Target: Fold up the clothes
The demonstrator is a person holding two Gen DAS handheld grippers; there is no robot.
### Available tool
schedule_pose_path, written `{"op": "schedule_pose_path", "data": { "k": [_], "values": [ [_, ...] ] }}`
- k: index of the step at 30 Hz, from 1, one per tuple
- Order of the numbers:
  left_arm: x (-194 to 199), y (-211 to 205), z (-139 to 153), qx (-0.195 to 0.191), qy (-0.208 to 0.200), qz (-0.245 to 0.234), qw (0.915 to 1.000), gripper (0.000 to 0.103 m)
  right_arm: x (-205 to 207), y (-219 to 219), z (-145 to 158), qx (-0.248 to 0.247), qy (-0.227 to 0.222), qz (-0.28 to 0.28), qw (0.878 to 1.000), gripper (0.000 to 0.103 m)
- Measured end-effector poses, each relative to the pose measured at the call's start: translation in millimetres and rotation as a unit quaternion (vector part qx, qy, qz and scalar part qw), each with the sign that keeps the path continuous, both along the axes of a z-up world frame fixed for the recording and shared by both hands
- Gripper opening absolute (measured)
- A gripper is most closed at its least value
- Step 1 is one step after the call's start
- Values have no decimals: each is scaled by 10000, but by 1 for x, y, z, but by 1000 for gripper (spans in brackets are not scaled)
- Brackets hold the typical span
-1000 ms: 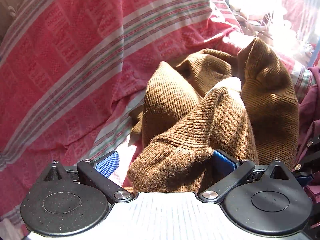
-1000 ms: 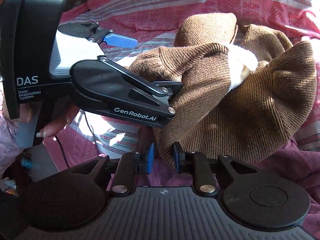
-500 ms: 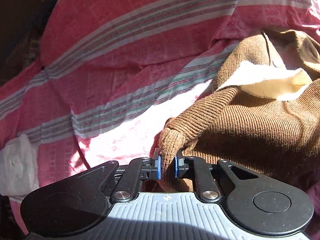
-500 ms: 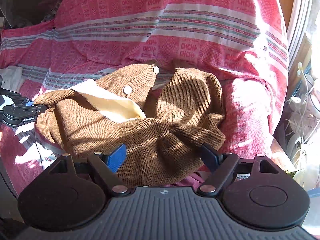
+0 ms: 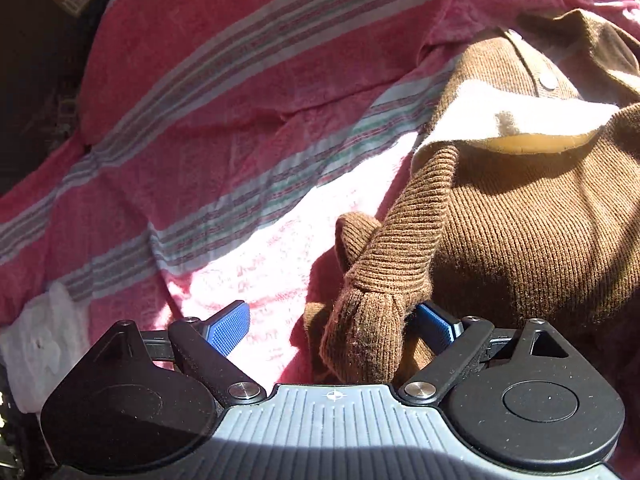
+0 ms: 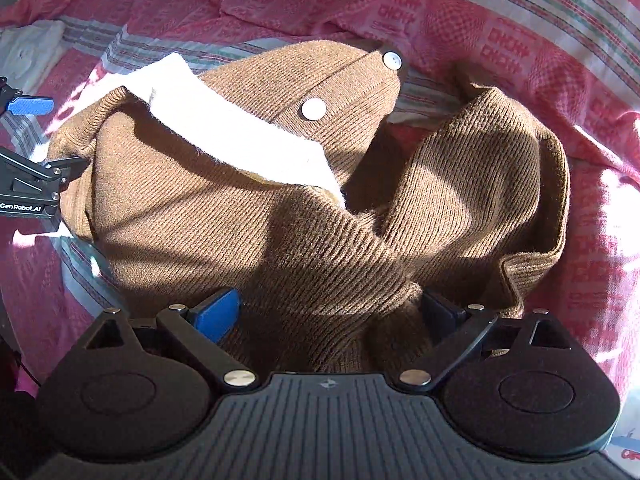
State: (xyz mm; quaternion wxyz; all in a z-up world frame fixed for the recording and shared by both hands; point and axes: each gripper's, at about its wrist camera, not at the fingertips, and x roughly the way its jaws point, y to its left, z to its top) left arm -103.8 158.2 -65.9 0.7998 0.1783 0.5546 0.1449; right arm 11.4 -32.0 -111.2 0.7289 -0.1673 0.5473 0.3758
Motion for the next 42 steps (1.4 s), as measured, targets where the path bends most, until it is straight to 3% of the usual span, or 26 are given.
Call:
{"op": "schedule_pose_path", "data": {
  "k": [1, 2, 3, 4, 5, 6, 10, 14, 18, 21, 25, 29, 31, 32, 33, 37, 38, 39, 42],
  "values": [
    [-1, 5, 3, -47, -63, -49, 10000, 99, -5, 3, -1, 2, 24, -19, 10000, 95],
    [-3, 10, 7, -94, -126, -98, 9998, 91, -10, 6, -1, 8, 46, -50, 10000, 84],
    [-4, 16, 10, -142, -189, -146, 9996, 68, -13, 8, 2, 45, 53, -183, 9998, 67],
    [-6, 21, 13, -189, -252, -195, 9993, 47, -16, 10, 5, 82, 51, -319, 9994, 60],
    [-7, 26, 17, -236, -316, -244, 9989, 22, -19, 11, 12, 121, -24, -468, 9988, 45],
    [-9, 31, 20, -283, -379, -293, 9985, 16, -22, 13, 21, 186, -104, -616, 9979, 39],
    [-14, 52, 33, -471, -630, -487, 9957, 14, -36, 39, 65, 631, -386, -1062, 9916, 33],
    [-47, 128, 84, -525, -1146, -131, 9919, 13, -53, 91, 124, 1518, -698, -1121, 9796, 32],
    [-95, 197, 148, -769, -1637, 194, 9833, 14, -67, 148, 173, 2384, -756, -929, 9638, 32],
    [-117, 230, 181, -768, -1938, 366, 9773, 15, -66, 183, 191, 2675, -672, -755, 9582, 32],
    [-87, 271, 165, -577, -1759, 740, 9799, 17, -47, 225, 186, 2467, -795, -789, 9626, 32],
    [-49, 310, 140, -382, -1500, 1146, 9813, 19, -17, 266, 160, 2080, -1062, -965, 9675, 33],
    [-26, 324, 120, -188, -1354, 1426, 9803, 23, -2, 281, 146, 1902, -1239, -1155, 9670, 46],
    [-19, 330, 111, -79, -1305, 1584, 9787, 33, 4, 287, 139, 1791, -1359, -1271, 9661, 57],
    [-12, 336, 103, 30, -1255, 1741, 9767, 57, 8, 290, 134, 1674, -1484, -1374, 9649, 62],
    [-15, 323, 81, -82, -1011, 1627, 9815, 82, 4, 274, 112, 1463, -1245, -1208, 9739, 63],
    [-17, 319, 76, -122, -948, 1582, 9828, 90, -1, 268, 105, 1384, -1146, -1077, 9778, 69],
    [-18, 315, 70, -161, -886, 1538, 9840, 92, -7, 262, 97, 1240, -1077, -914, 9822, 77],
    [-23, 302, 54, -280, -699, 1404, 9872, 92, -31, 245, 68, 869, -784, -479, 9920, 78]
  ]
}}
